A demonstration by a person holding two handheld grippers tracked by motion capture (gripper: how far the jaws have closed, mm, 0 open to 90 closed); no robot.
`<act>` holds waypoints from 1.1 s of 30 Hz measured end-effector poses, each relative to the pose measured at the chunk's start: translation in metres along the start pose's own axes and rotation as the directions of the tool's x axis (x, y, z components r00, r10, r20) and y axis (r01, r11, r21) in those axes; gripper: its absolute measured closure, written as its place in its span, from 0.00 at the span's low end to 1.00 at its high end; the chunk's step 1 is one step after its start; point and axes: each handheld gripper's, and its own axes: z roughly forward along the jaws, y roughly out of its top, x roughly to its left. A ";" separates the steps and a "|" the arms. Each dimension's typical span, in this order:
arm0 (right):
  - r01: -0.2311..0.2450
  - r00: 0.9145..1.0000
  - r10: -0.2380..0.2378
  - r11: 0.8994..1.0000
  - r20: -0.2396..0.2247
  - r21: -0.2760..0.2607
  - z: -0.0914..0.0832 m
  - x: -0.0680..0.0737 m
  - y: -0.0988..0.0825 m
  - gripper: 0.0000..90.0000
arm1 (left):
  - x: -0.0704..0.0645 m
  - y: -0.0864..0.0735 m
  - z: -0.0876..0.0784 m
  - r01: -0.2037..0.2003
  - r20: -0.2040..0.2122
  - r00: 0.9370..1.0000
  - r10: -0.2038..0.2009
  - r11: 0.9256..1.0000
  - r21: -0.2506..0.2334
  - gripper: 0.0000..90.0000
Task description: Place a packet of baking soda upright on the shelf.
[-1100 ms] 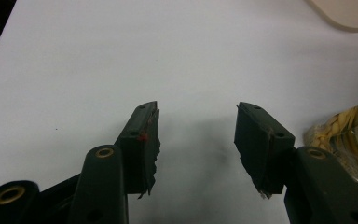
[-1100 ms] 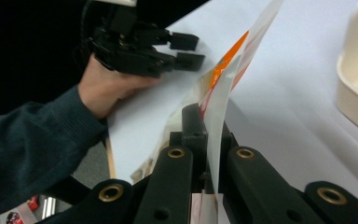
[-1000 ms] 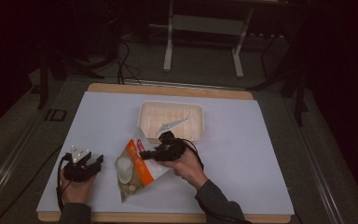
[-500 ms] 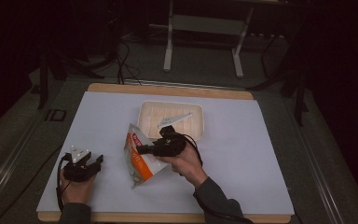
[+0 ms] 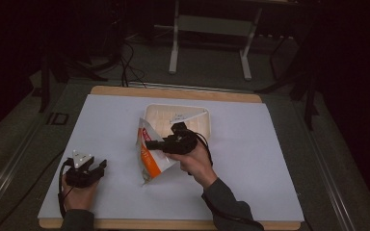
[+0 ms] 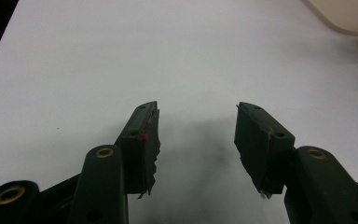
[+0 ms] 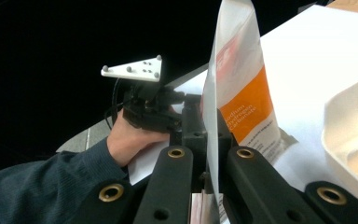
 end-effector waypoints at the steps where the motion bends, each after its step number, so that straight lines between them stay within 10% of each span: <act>1: 0.000 1.000 0.000 1.000 0.001 -0.001 0.000 0.000 0.001 1.00 | 0.000 0.000 0.000 -0.001 0.001 1.000 0.001 1.000 0.000 0.55; 33: -0.025 0.997 0.029 0.998 0.065 -0.066 0.000 -0.001 0.027 1.00 | 0.000 0.000 0.000 0.002 0.008 1.000 -0.002 1.000 -0.001 0.55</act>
